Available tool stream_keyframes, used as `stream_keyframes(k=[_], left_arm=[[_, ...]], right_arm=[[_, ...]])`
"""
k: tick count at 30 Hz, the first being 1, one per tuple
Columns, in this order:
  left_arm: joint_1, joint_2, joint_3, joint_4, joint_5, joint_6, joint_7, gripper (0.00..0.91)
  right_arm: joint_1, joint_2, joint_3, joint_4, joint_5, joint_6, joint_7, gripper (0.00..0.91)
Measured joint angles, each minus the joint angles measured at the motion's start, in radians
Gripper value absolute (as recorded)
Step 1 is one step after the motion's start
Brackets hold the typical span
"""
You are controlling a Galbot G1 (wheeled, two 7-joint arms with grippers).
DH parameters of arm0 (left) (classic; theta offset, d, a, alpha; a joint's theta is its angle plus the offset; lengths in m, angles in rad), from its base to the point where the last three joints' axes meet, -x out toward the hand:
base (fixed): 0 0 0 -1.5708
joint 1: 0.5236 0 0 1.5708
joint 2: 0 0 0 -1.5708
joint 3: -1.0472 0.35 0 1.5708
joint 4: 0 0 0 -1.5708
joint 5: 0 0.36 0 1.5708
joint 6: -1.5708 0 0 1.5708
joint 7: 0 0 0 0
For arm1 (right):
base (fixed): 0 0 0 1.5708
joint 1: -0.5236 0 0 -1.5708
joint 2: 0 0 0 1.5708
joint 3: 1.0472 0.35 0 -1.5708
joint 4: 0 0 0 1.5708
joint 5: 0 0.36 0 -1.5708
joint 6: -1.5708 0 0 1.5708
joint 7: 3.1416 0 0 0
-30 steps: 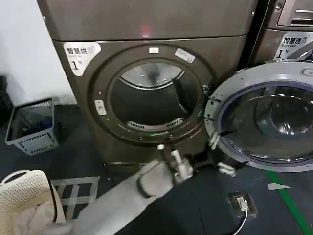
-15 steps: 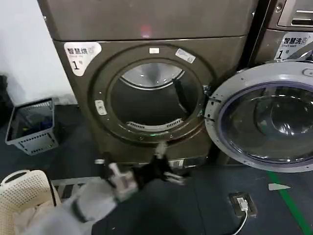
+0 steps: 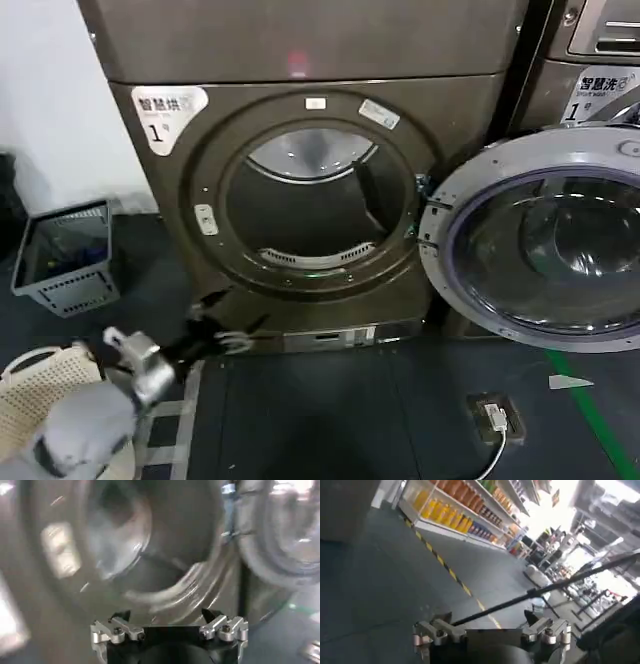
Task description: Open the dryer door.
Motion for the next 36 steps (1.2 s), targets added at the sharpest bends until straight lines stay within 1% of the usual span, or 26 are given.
stream_keyframes(k=[4, 8, 11, 15, 18, 21, 26, 31, 36], left_arm=[[0.059, 0.008, -0.109, 0.018, -0.137, 0.112, -0.094, 0.907], [0.088, 0.024, -0.198, 0.027, -0.262, 0.241, -0.196, 0.907], [0.108, 0.046, -0.233, 0.024, -0.392, 0.283, -0.317, 0.907], [0.15, 0.099, -0.237, 0.026, -0.617, 0.288, -0.523, 0.907], [0.168, 0.145, -0.237, 0.046, -0.768, 0.288, -0.655, 0.907], [0.18, 0.181, -0.247, 0.083, -0.878, 0.288, -0.74, 0.907], [0.2, 0.238, -0.253, 0.177, -0.949, 0.287, -0.848, 0.907], [0.225, 0.286, -0.263, 0.253, -1.079, 0.287, -0.947, 0.907], [0.223, 0.326, -0.263, 0.303, -1.182, 0.287, -0.977, 0.907]], right_arm=[[0.017, 0.001, -0.001, -0.02, -0.006, 0.005, -0.011, 0.907], [0.032, 0.008, -0.007, -0.032, -0.011, 0.007, -0.02, 0.907], [0.04, 0.008, -0.013, -0.032, -0.009, 0.007, -0.021, 0.907], [0.053, 0.003, -0.02, -0.038, 0.001, 0.006, -0.023, 0.907], [0.06, 0.006, -0.025, -0.039, 0.007, 0.006, -0.024, 0.907], [0.065, 0.012, -0.031, -0.039, 0.006, 0.006, -0.026, 0.907], [0.075, 0.016, -0.039, -0.04, 0.005, 0.006, -0.025, 0.907], [0.08, 0.017, -0.042, -0.038, 0.005, 0.006, -0.026, 0.907], [0.083, 0.017, -0.042, -0.042, 0.005, 0.009, -0.029, 0.907]])
